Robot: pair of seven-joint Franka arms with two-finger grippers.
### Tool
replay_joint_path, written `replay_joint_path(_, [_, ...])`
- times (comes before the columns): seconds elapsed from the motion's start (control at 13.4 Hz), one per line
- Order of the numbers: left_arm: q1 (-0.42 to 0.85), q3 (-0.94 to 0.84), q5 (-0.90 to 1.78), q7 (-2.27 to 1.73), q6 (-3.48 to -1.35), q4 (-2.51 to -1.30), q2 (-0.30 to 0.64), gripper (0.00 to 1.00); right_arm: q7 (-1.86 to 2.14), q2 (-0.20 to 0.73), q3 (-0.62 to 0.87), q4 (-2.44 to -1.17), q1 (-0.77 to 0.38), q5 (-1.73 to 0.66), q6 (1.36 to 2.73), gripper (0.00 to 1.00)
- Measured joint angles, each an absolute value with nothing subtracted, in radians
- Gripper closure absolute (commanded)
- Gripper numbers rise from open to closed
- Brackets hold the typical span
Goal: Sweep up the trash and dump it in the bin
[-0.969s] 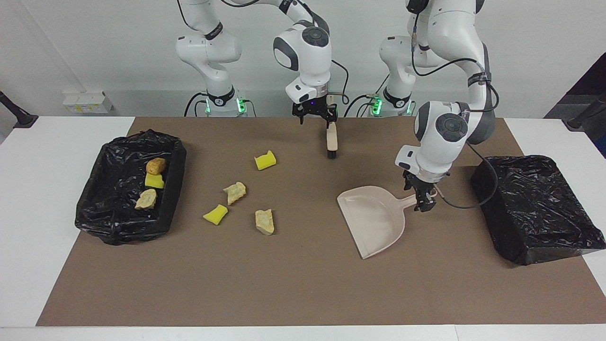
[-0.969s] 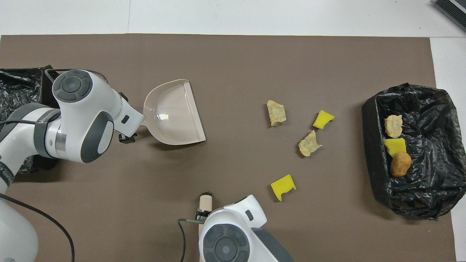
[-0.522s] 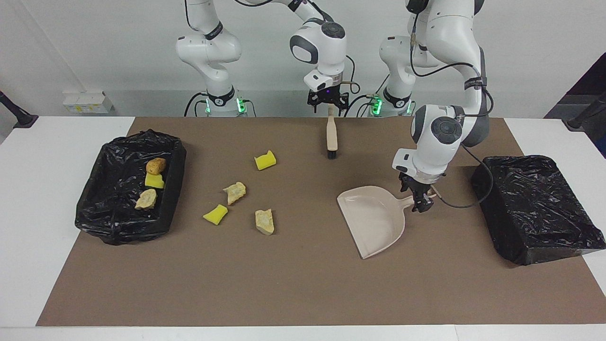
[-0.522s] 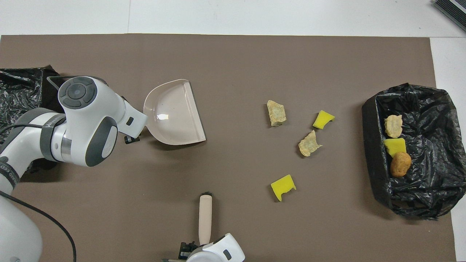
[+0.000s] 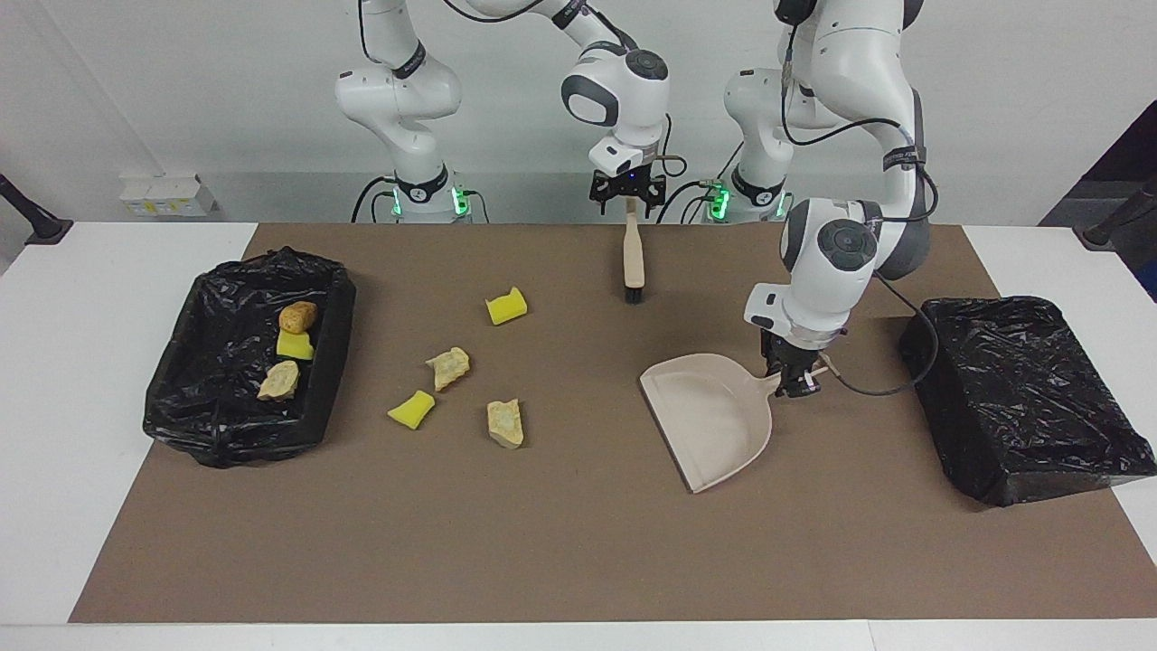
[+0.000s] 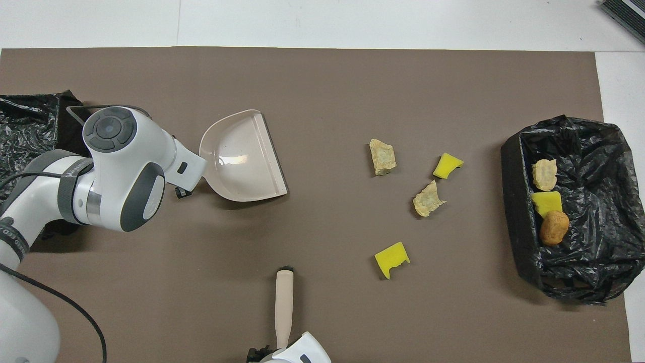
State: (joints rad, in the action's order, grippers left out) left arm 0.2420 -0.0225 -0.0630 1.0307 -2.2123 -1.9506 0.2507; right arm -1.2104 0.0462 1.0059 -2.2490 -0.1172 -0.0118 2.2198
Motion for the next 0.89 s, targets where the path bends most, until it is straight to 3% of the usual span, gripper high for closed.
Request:
replay_joint_path(0.07, [0.242, -0.022, -0.063, 1.053, -2.212, -1.948, 0.244, 1.00, -1.210, 0.054, 1.006, -2.249, -0.119, -0.012, 2.220, 0.13])
replay_joint_path(0.15, [0.242, -0.022, -0.063, 1.074, -2.211, -1.943, 0.234, 1.00, -1.209, 0.065, 1.006, -2.249, -0.126, -0.011, 2.220, 0.22])
replay_joint_path(0.45, [0.255, -0.028, -0.098, 1.092, -2.152, -1.941, 0.187, 1.00, -1.206, 0.099, 1.006, -2.248, -0.152, -0.011, 2.222, 1.00])
replay_joint_path(0.89, [0.277, -0.019, -0.102, 1.086, -2.122, -1.943, 0.176, 1.00, -1.193, 0.119, 0.998, -2.188, -0.132, -0.008, 2.187, 1.00])
